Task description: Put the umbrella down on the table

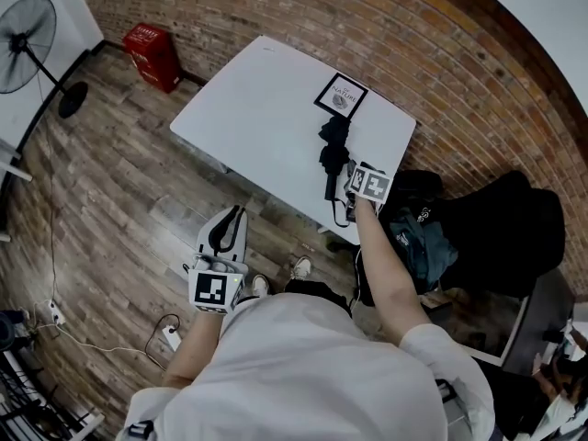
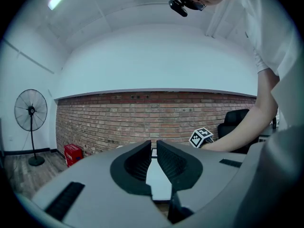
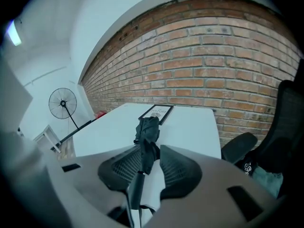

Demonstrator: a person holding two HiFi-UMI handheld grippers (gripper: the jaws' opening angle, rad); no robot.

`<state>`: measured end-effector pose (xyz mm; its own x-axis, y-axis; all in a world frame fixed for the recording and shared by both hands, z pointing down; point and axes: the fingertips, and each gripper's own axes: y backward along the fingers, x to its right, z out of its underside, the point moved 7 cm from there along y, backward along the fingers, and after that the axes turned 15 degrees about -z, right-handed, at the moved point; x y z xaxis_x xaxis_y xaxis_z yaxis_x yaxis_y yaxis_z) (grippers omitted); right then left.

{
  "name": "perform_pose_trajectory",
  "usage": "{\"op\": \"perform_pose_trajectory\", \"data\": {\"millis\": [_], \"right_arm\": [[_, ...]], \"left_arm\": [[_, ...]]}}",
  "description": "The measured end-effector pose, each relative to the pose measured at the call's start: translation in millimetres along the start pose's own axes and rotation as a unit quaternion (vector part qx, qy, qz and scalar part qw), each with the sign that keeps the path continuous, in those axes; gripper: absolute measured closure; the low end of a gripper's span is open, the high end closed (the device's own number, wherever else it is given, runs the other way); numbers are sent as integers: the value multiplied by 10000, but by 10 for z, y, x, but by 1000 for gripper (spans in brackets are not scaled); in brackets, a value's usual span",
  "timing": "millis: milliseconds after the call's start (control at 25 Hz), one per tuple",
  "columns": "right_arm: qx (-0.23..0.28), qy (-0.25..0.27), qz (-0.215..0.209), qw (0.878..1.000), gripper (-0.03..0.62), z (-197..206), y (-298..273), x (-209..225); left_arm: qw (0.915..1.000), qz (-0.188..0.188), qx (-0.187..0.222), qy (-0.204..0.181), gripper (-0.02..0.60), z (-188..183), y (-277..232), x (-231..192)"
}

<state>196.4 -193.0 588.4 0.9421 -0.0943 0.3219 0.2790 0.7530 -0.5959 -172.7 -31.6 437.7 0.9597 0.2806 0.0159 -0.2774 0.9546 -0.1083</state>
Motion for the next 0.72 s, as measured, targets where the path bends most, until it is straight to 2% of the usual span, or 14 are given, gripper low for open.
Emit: {"op": "perform_pose_trajectory", "data": {"millis": [120, 240, 520, 720], "right_arm": [[205, -83, 132, 9997, 526, 84, 200, 14], [354, -211, 147, 9990, 561, 200, 387, 4], [712, -379, 74, 9967, 574, 424, 782, 38], [1167, -291, 38, 9927, 574, 224, 1043, 18]], "left_arm": [[10000, 82, 20, 46, 528, 50, 65, -22], [9999, 126, 35, 86, 528, 124, 134, -49], [9997, 203, 110, 114, 528, 144, 189, -95], [9992, 240, 304, 63, 528, 6, 130, -151]]}}
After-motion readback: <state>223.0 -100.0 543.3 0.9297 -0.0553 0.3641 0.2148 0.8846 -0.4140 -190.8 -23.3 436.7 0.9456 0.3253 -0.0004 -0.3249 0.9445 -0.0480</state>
